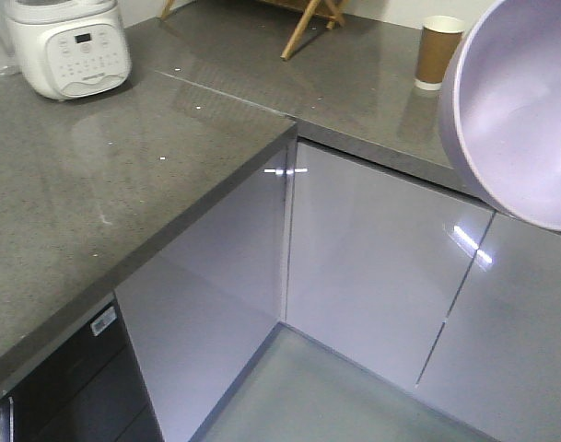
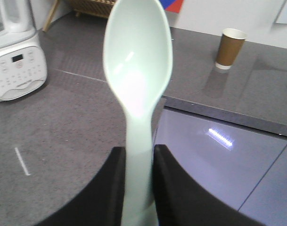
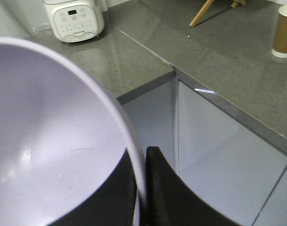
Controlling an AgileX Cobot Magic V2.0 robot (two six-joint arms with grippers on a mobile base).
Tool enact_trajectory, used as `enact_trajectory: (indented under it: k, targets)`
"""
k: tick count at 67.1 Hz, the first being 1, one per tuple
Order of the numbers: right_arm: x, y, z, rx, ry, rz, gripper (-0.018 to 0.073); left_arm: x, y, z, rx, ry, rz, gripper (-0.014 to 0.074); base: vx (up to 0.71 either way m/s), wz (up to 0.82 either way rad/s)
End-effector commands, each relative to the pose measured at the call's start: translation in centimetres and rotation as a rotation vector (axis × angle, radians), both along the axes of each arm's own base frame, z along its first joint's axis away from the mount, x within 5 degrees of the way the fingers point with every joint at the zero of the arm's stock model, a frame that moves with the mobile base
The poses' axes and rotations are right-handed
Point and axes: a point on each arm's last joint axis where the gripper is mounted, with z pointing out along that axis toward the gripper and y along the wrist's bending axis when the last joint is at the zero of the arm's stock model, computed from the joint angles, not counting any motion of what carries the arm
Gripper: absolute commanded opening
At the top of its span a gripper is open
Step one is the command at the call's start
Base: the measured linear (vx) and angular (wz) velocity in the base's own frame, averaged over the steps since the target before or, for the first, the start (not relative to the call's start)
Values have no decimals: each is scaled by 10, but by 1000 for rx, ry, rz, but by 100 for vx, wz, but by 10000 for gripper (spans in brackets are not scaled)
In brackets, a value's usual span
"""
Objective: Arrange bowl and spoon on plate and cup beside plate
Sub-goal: 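Drive the base toward the counter with the pale blue plate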
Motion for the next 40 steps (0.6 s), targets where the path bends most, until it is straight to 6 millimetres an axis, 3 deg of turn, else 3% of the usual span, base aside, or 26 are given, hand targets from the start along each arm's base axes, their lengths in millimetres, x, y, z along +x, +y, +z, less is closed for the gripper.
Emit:
enact_trajectory:
  k: [1, 40]
  targets:
    - [-4, 1, 16, 31, -89, -12, -6, -5, -1, 18, -41, -104, 1, -8, -6, -51]
    - [-4, 1, 16, 31, -89, -12, -6, -5, -1, 18, -41, -104, 1, -8, -6, -42]
